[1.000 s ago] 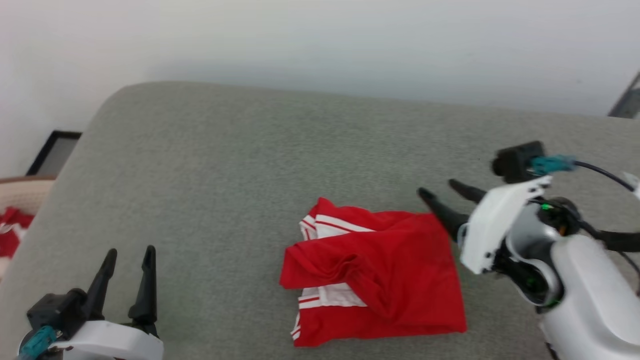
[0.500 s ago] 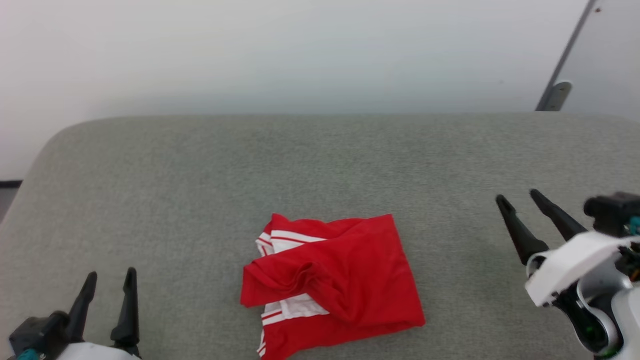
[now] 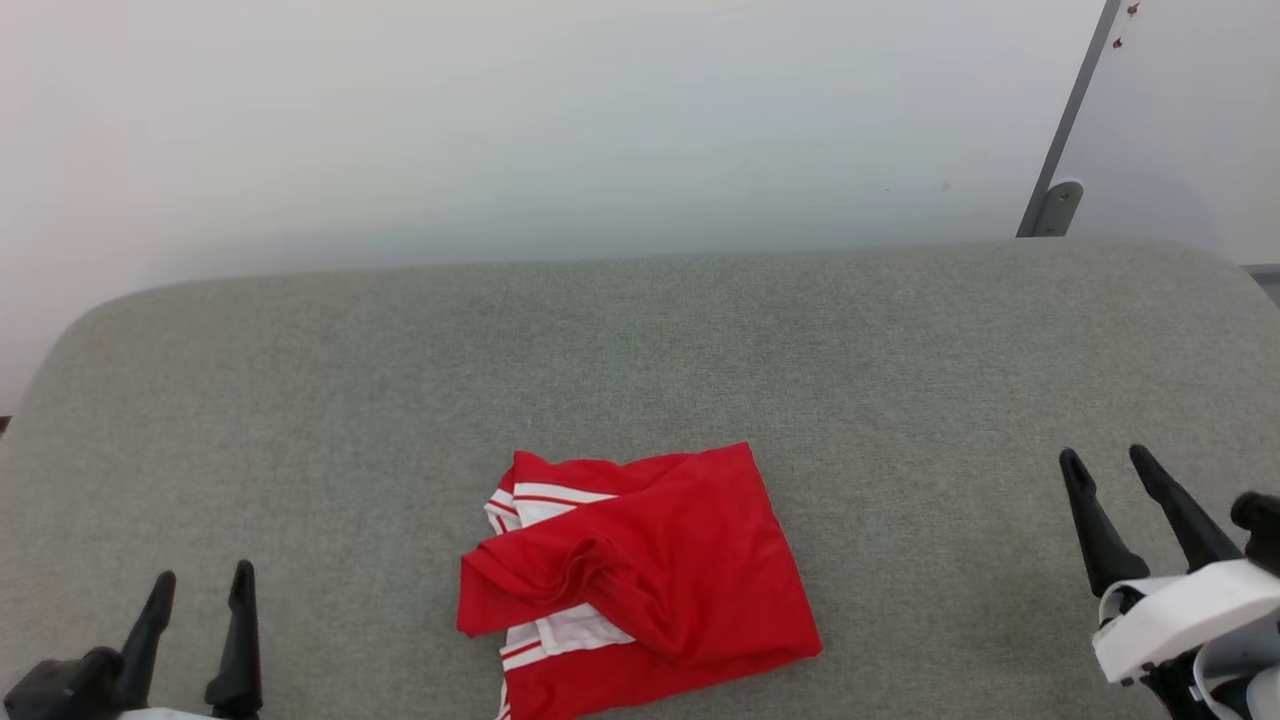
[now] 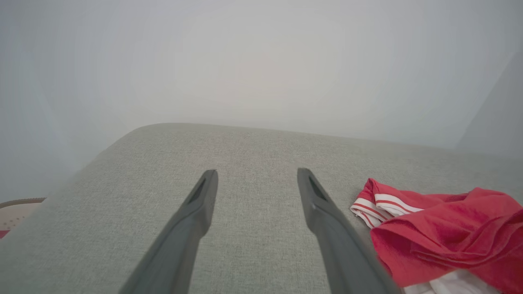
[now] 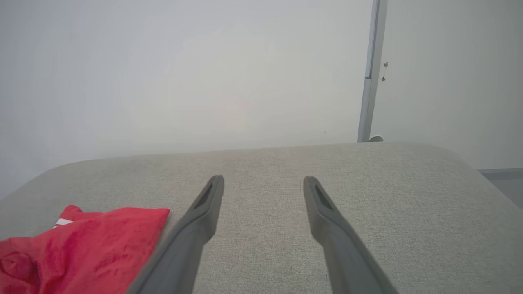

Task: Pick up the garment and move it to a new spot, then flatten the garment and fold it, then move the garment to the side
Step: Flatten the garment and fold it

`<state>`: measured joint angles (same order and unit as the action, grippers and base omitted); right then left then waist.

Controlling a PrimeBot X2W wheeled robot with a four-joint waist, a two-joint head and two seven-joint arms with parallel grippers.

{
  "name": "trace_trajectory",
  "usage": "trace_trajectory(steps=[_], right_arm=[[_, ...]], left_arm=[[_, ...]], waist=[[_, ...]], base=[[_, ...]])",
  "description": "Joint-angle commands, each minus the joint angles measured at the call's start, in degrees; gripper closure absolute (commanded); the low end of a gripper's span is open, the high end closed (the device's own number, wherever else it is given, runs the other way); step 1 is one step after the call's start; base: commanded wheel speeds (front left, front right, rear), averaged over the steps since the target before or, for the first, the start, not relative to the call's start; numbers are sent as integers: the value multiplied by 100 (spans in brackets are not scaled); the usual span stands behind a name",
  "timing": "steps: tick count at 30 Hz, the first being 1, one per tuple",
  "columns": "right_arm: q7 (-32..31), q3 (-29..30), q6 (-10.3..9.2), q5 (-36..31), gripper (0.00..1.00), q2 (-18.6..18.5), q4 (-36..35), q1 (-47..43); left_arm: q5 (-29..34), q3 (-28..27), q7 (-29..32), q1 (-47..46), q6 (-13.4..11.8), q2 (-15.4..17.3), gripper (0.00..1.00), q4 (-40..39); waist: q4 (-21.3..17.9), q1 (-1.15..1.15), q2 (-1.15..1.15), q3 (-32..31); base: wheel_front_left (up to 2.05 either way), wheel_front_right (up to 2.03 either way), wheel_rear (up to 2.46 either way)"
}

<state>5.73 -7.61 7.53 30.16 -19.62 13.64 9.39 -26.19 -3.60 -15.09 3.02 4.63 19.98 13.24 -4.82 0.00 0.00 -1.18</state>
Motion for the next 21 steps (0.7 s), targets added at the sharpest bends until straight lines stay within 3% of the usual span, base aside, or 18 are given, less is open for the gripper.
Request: trace_trajectory(steps=[1,21], right_arm=[[51,24,-10,-38,0,20,15,-82],[193,162,-10,-194,0,163,160,-284]], left_arm=[[49,-36,-4,72,52,-19,0,10],[240,-197,-5,83,202,-110,0,174]], waist=[[4,0,0,-13],[74,0,0,-67]], base=[[0,0,0],[0,0,0]])
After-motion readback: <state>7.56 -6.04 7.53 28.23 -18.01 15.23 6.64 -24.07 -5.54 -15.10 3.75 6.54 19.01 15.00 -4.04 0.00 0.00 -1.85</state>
